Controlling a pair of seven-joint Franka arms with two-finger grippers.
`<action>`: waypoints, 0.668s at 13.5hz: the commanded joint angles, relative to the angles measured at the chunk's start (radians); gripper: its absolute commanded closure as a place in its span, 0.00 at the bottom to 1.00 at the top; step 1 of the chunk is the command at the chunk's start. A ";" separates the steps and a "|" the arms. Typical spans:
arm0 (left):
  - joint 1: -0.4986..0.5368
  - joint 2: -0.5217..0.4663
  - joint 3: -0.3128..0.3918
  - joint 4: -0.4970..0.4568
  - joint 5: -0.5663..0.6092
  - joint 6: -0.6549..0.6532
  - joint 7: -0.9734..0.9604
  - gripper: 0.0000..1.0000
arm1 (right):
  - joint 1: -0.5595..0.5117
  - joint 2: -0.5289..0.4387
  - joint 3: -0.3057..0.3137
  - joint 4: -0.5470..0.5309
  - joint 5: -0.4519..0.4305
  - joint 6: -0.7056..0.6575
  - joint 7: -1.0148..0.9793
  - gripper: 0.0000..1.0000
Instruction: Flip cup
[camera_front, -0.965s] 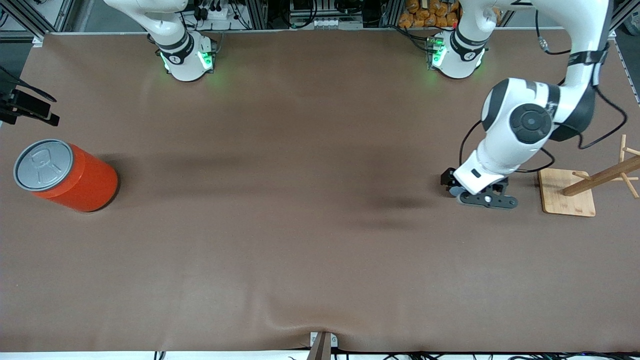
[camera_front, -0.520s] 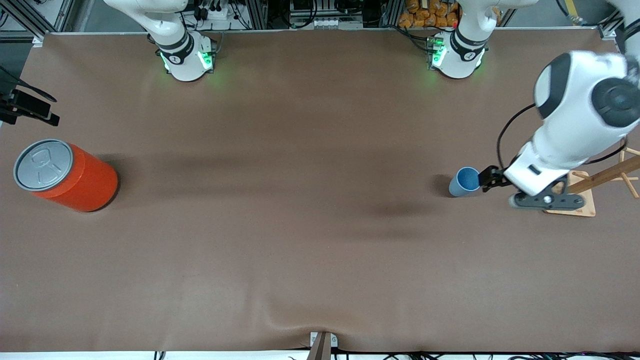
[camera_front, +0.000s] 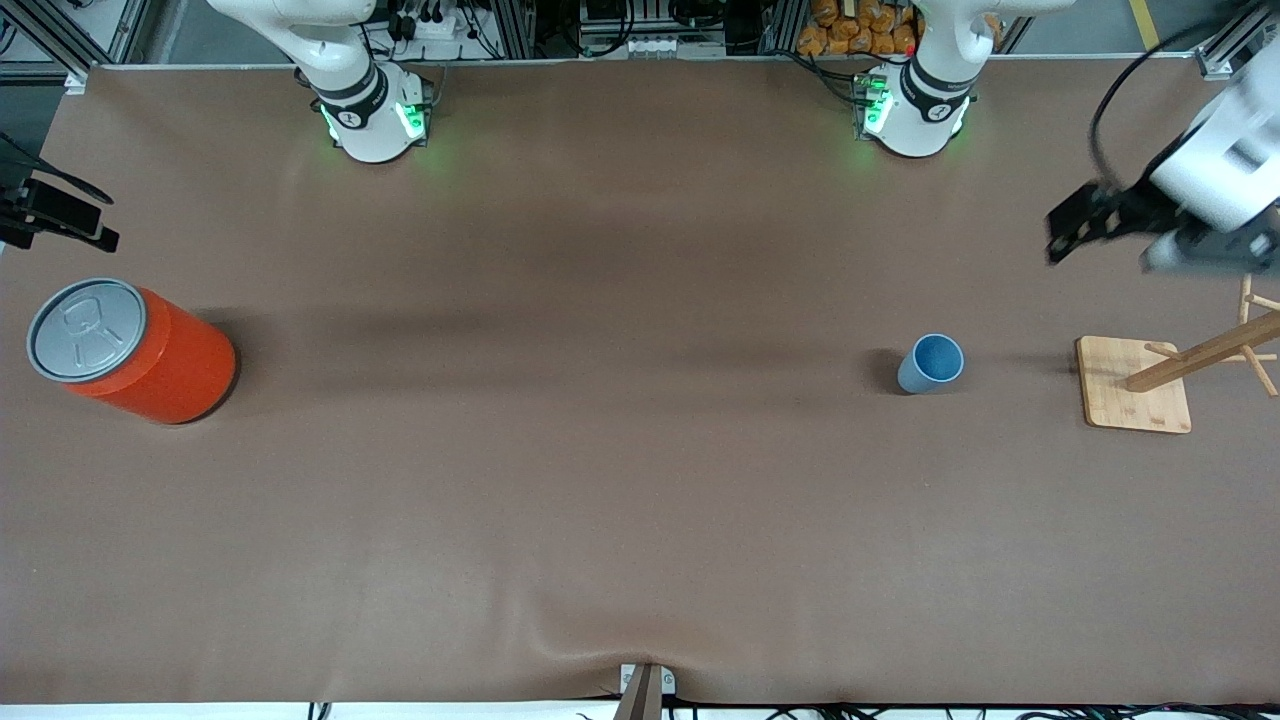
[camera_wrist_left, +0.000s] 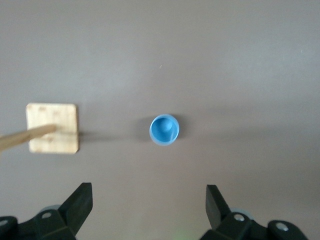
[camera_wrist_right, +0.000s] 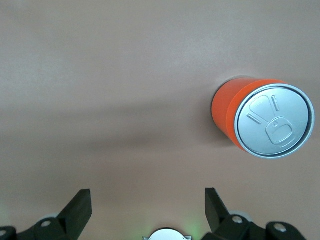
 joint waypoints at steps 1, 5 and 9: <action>0.011 -0.046 0.005 -0.017 -0.015 -0.039 0.021 0.00 | -0.016 0.002 0.013 0.013 0.013 -0.005 0.015 0.00; 0.004 -0.021 0.070 -0.012 -0.018 -0.036 0.098 0.00 | -0.016 0.002 0.013 0.013 0.013 -0.007 0.015 0.00; 0.004 -0.018 0.074 -0.011 -0.003 -0.034 0.102 0.00 | -0.016 0.002 0.013 0.013 0.013 -0.005 0.015 0.00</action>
